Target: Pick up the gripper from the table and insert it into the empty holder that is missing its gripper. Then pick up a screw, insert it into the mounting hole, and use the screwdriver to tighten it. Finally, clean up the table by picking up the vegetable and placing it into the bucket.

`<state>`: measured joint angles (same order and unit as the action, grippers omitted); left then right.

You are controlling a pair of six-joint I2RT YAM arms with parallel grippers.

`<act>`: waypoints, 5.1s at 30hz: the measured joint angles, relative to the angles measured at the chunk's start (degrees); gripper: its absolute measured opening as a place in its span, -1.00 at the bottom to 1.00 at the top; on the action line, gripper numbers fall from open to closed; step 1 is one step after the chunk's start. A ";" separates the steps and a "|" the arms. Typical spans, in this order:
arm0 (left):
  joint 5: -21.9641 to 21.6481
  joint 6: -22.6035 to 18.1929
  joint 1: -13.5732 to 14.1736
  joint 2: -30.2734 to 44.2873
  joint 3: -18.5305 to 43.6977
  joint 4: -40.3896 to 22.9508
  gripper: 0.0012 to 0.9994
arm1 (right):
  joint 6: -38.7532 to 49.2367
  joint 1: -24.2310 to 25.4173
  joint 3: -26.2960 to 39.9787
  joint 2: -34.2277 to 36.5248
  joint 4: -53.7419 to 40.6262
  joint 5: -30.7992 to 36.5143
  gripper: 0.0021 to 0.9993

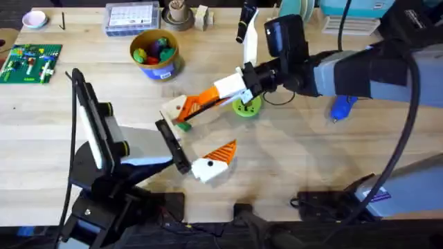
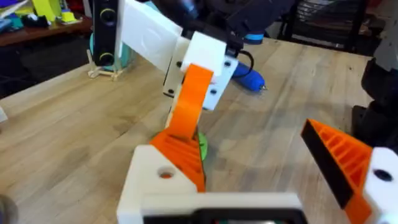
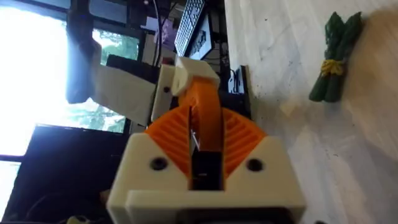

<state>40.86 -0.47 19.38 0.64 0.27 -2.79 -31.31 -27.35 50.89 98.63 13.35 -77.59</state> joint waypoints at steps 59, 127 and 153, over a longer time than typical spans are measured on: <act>-3.99 0.86 -2.16 -0.02 -0.02 0.11 0.99 | -18.18 -6.53 0.02 0.00 14.38 12.22 -0.83; 12.07 -0.64 0.11 -0.02 0.04 0.22 0.99 | -0.77 7.87 0.00 -0.37 8.88 19.54 0.65; 12.09 -0.64 0.11 -0.02 0.04 0.22 0.99 | 36.34 -1.12 0.11 -34.99 -45.34 62.93 0.66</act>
<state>52.95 -1.10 19.49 0.62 0.32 -2.57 5.03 -28.48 51.00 63.64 -31.99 -14.65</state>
